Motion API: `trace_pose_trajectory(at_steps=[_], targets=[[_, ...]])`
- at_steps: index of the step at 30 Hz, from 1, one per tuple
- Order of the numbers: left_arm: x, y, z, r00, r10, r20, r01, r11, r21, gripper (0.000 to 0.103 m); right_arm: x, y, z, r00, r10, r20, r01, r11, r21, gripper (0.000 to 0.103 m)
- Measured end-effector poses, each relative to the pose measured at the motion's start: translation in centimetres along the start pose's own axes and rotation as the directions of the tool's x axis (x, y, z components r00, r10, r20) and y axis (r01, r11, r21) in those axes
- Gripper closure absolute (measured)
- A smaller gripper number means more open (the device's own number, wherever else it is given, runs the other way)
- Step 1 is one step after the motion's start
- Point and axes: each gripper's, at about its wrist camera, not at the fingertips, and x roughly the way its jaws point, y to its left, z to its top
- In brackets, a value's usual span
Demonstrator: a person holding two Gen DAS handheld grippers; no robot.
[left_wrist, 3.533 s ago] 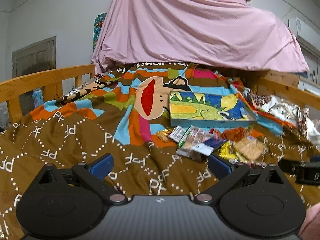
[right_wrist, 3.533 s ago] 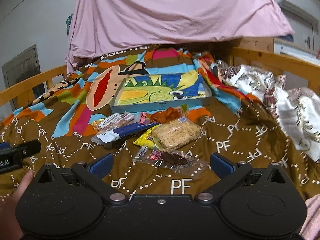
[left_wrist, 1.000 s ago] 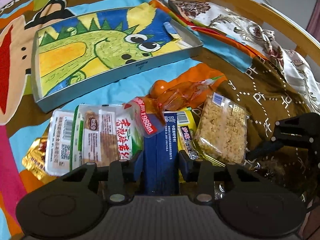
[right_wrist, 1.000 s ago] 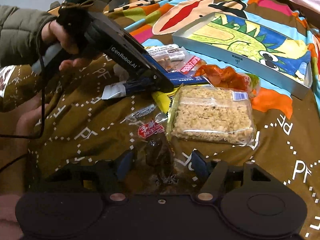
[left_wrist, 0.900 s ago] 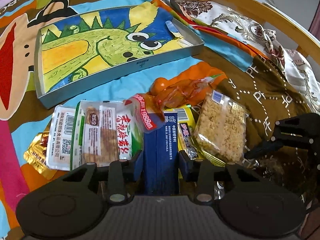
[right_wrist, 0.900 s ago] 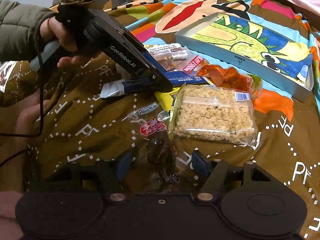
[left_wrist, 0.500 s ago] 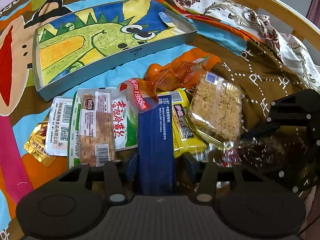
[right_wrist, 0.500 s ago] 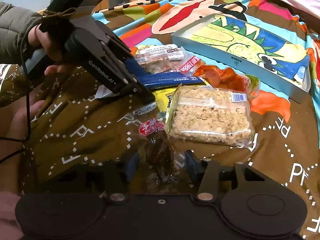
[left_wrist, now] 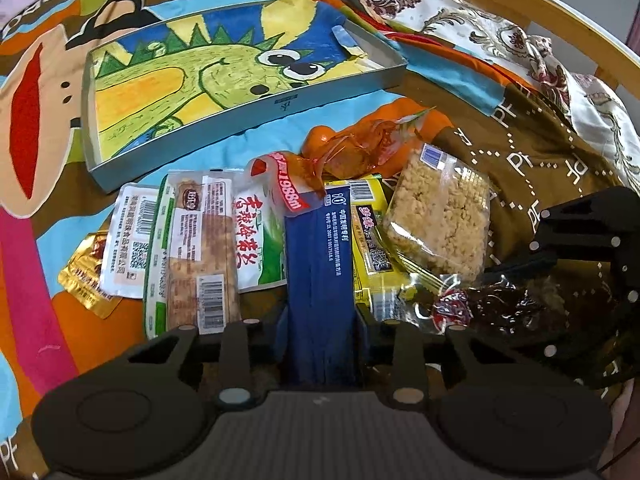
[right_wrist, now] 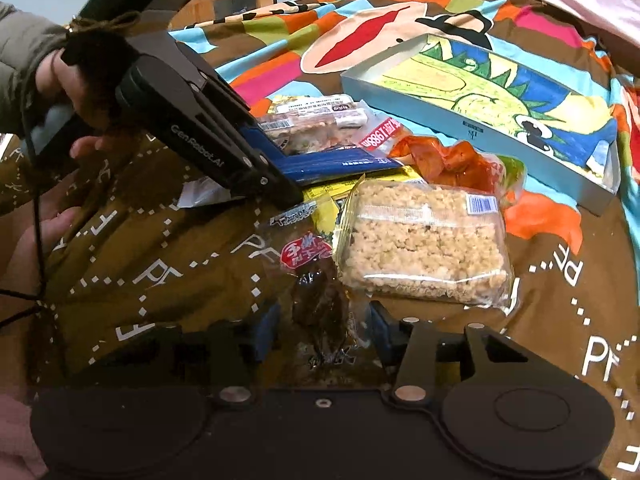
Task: Organize snacks
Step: 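Grasp the brown jerky packet with the right gripper while the left grasps the blue stick pack, then carry both packets over the dinosaur tray and open both grippers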
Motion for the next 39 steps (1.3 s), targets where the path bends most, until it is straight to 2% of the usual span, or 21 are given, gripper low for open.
trace_pose_trajectory(at_steps=[8,12,18,24,27,29,35,37,39], targets=[[-2.6,-1.4,-0.9,0.997,0.073,0.033,-0.073,0.997,0.005,0.070,-1.8,2.0,0.3,0.992,-0.104,0.076,0.110,0.991,-0.082,0.054],[-4.9,-2.4,-1.1,0.987,0.120,0.110,-0.123,0.992,0.018,0.071,-2.9,2.6,0.6,0.974,-0.169,0.148,0.182,0.980,-0.084,0.054],[-7.8,-3.5,-0.4,0.962,0.166,0.217,-0.168,0.986,-0.009,0.071,-4.3,2.5,1.3,0.930,-0.257,0.261,0.275,0.961,-0.034,0.054],[-9.1,-3.9,1.5,0.932,0.195,0.306,-0.191,0.981,-0.046,0.071,-5.1,1.1,2.9,0.861,-0.358,0.361,0.351,0.932,0.087,0.054],[-9.3,-3.9,2.8,0.912,0.211,0.351,-0.197,0.978,-0.074,0.071,-5.3,-0.2,4.0,0.820,-0.401,0.407,0.377,0.915,0.142,0.054],[-9.4,-3.7,3.9,0.894,0.231,0.385,-0.206,0.973,-0.106,0.071,-5.3,-1.4,4.8,0.794,-0.432,0.429,0.388,0.902,0.189,0.054],[-9.5,-2.4,8.7,0.817,0.303,0.491,-0.239,0.952,-0.191,0.071,-4.5,-7.7,8.2,0.681,-0.540,0.495,0.399,0.840,0.368,0.054],[-9.0,-1.8,10.8,0.787,0.332,0.520,-0.256,0.943,-0.215,0.071,-3.9,-10.0,9.1,0.657,-0.566,0.498,0.394,0.821,0.413,0.054],[-8.2,-1.3,12.5,0.765,0.351,0.541,-0.265,0.936,-0.233,0.071,-3.3,-12.1,9.9,0.643,-0.580,0.500,0.385,0.809,0.444,0.054]])
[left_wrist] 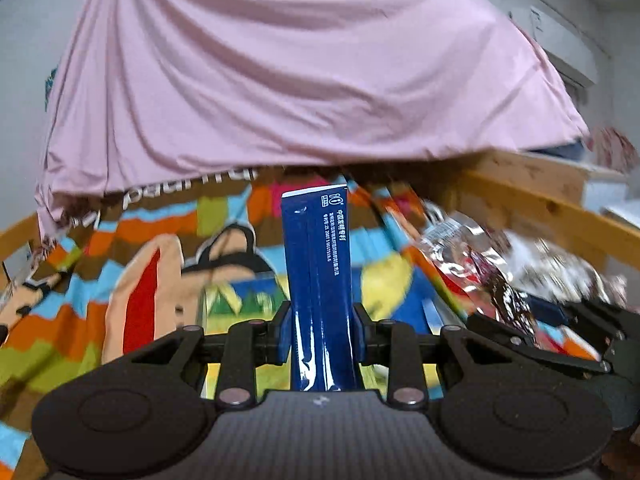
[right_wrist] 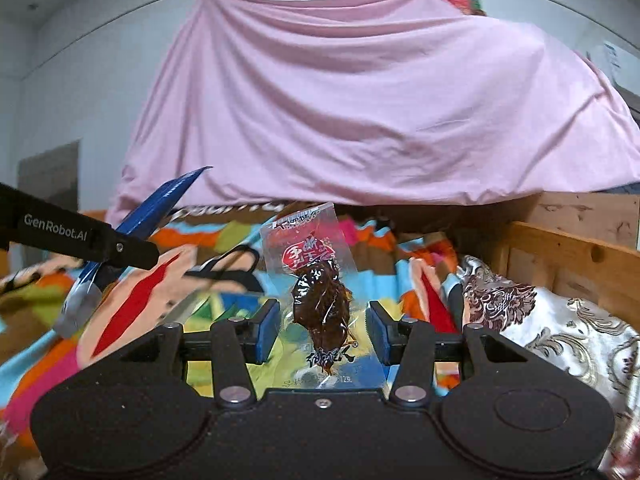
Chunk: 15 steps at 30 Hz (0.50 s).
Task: Organize snacks
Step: 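Carry both packets over the dinosaur tray and open both grippers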
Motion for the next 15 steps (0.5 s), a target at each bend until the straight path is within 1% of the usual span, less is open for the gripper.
trace_pose_trajectory(at_steps=[2,4,8,13,15], targets=[[2.0,-0.2,0.6,1.000,0.010,0.010,-0.010,1.000,-0.009,0.071,2.0,-1.1,0.0,1.000,-0.014,0.005,0.013,1.000,0.025,0.054],[4.3,-0.5,1.1,0.999,0.044,0.012,-0.044,0.999,-0.032,0.071,3.8,-2.0,-0.4,1.000,-0.023,0.002,0.023,0.998,0.062,0.054],[8.2,-0.6,0.9,0.997,0.075,0.004,-0.075,0.995,-0.072,0.071,7.2,-3.6,-1.7,0.999,-0.020,-0.035,0.023,0.995,0.098,0.054],[13.0,-1.3,-0.6,0.994,0.097,-0.056,-0.101,0.992,-0.075,0.071,10.2,-4.6,-3.3,0.997,-0.003,-0.083,0.015,0.991,0.135,0.054],[14.8,-1.6,-1.3,0.991,0.102,-0.089,-0.109,0.991,-0.077,0.071,11.2,-4.7,-4.1,0.993,0.012,-0.121,0.005,0.990,0.142,0.054]])
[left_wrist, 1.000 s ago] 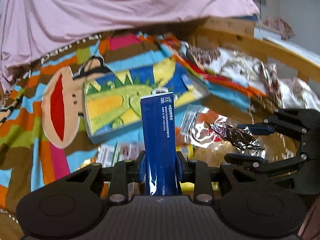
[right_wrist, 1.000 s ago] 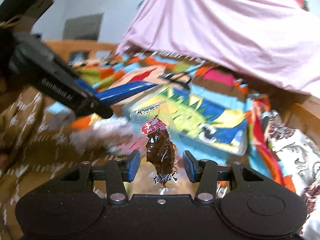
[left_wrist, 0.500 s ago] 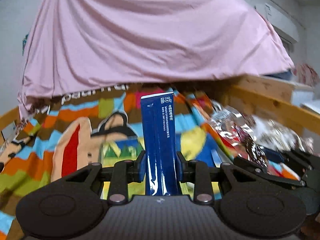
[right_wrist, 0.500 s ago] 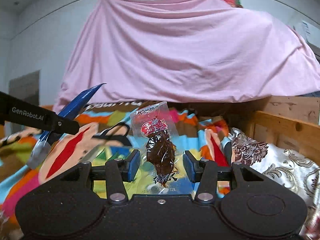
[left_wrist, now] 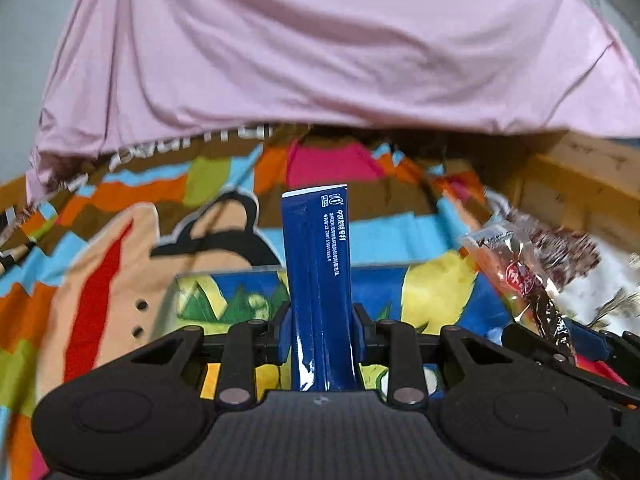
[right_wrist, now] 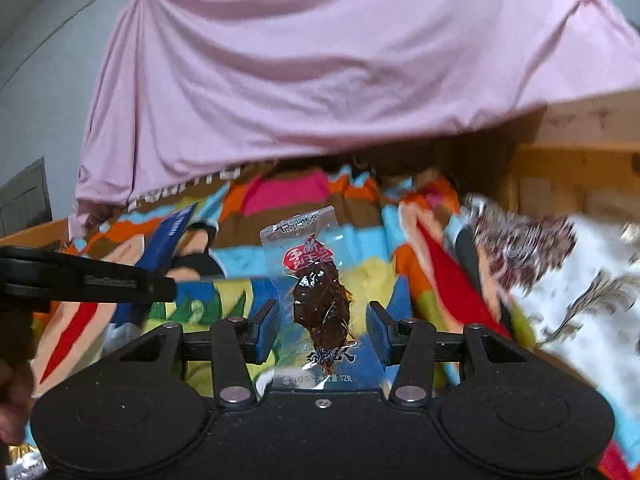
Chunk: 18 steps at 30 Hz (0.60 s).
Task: Organize snacks
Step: 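Carry both packets over the dinosaur tray and open both grippers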
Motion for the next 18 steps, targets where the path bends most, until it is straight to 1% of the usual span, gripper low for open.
trace_pose_trajectory(at_steps=[3,6,12,14,18], targets=[[2.1,-0.5,-0.9,0.999,0.009,-0.044,-0.010,1.000,-0.013,0.071,1.9,-0.5,-1.0,0.996,-0.020,-0.083,0.021,1.000,0.002,0.053],[3.9,-0.6,-1.6,0.996,0.016,-0.092,-0.019,0.999,-0.033,0.071,3.1,-0.7,-2.0,0.990,-0.015,-0.142,0.017,1.000,0.013,0.053],[6.2,-0.4,-2.9,0.987,-0.009,-0.163,-0.005,0.997,-0.080,0.071,4.2,-0.5,-3.1,0.982,-0.026,-0.189,0.029,0.999,0.014,0.053],[6.6,-0.6,-3.2,0.984,-0.008,-0.177,-0.005,0.997,-0.073,0.070,4.6,-0.8,-3.3,0.978,-0.028,-0.207,0.033,0.999,0.022,0.052],[7.4,-0.8,-3.7,0.978,-0.008,-0.210,-0.008,0.997,-0.072,0.070,4.7,-0.7,-3.4,0.977,-0.036,-0.212,0.038,0.999,0.006,0.051]])
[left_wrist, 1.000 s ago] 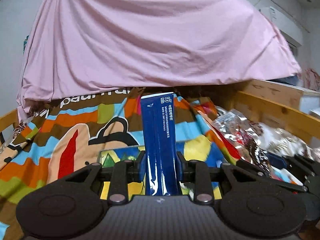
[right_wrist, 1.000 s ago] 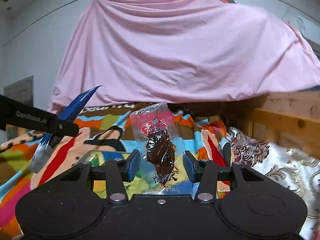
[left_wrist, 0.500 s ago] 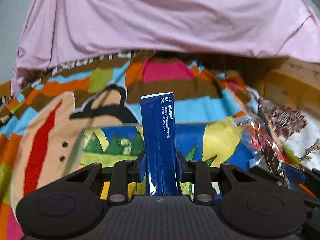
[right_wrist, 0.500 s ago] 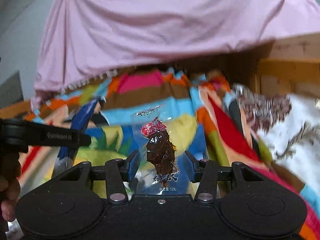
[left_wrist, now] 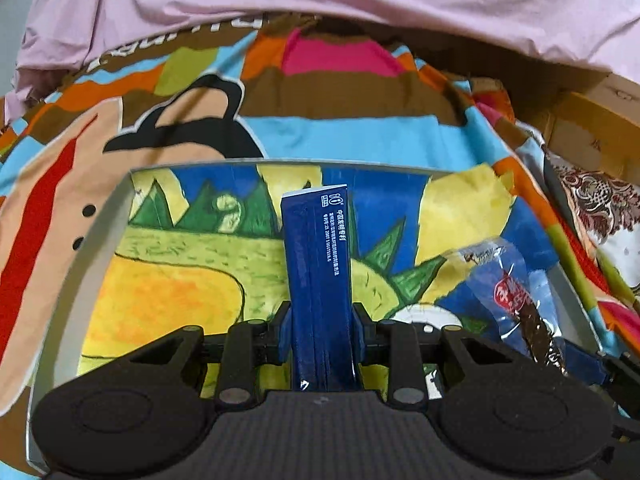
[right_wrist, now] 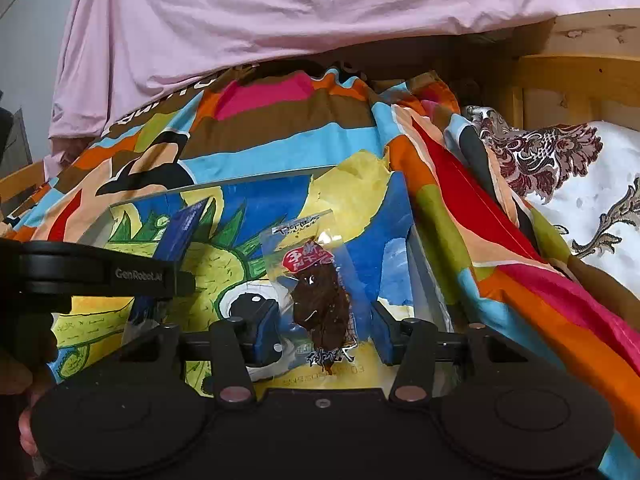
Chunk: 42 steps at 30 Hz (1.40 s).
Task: Organize snacks
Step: 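Carry both packets over the dinosaur tray and open both grippers, then lift both grippers away from the tray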
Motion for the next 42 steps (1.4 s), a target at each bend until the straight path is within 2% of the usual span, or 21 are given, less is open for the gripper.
trace_pose_trajectory(at_steps=[6,7,8,10,13,16,18,22,30,37,42], targets=[[0.5,0.4,-0.3,1.000,-0.007,-0.024,0.006,1.000,-0.018,0.066,0.1,0.2,0.0,1.000,-0.002,-0.001,0.002,1.000,-0.017,0.047],[0.4,0.5,-0.3,1.000,-0.008,-0.020,0.007,1.000,-0.021,0.059,0.1,0.2,0.0,1.000,0.000,-0.001,0.000,1.000,-0.017,0.043],[0.4,0.7,-0.2,1.000,-0.012,-0.024,0.011,1.000,-0.029,0.044,0.1,0.2,0.0,1.000,0.000,0.001,0.000,1.000,-0.016,0.040],[0.2,1.0,-0.1,1.000,-0.023,-0.020,0.022,0.998,-0.053,0.032,-0.1,0.3,0.1,1.000,-0.002,0.009,0.002,1.000,-0.018,0.033],[-0.7,1.6,0.0,0.999,-0.036,0.003,0.036,0.995,-0.095,0.029,-0.9,0.3,0.4,0.999,0.002,0.044,-0.001,1.000,-0.022,0.023],[-2.6,2.2,0.3,0.998,-0.032,0.058,0.039,0.991,-0.125,0.016,-2.5,0.5,1.0,0.993,-0.015,0.116,0.018,1.000,-0.024,0.009],[-4.2,2.7,0.7,0.994,-0.023,0.103,0.036,0.991,-0.128,0.012,-3.8,0.5,1.4,0.986,-0.030,0.166,0.033,0.999,-0.018,0.004],[-7.8,3.8,1.8,0.984,-0.014,0.179,0.038,0.990,-0.134,0.003,-6.9,0.7,2.5,0.968,-0.033,0.250,0.035,0.999,-0.002,0.001],[-16.0,6.2,1.8,0.954,0.000,0.301,0.037,0.992,-0.118,0.001,-13.9,2.8,3.7,0.943,-0.007,0.331,0.024,0.998,-0.049,0.001],[-22.4,7.8,-0.5,0.940,-0.026,0.341,0.052,0.996,-0.067,0.001,-20.6,5.1,2.8,0.923,0.003,0.384,0.027,0.997,-0.072,0.001],[-26.5,8.8,-2.8,0.929,-0.040,0.367,0.058,0.998,-0.039,0.001,-25.6,6.4,1.1,0.912,0.006,0.411,0.042,0.993,-0.109,0.001]])
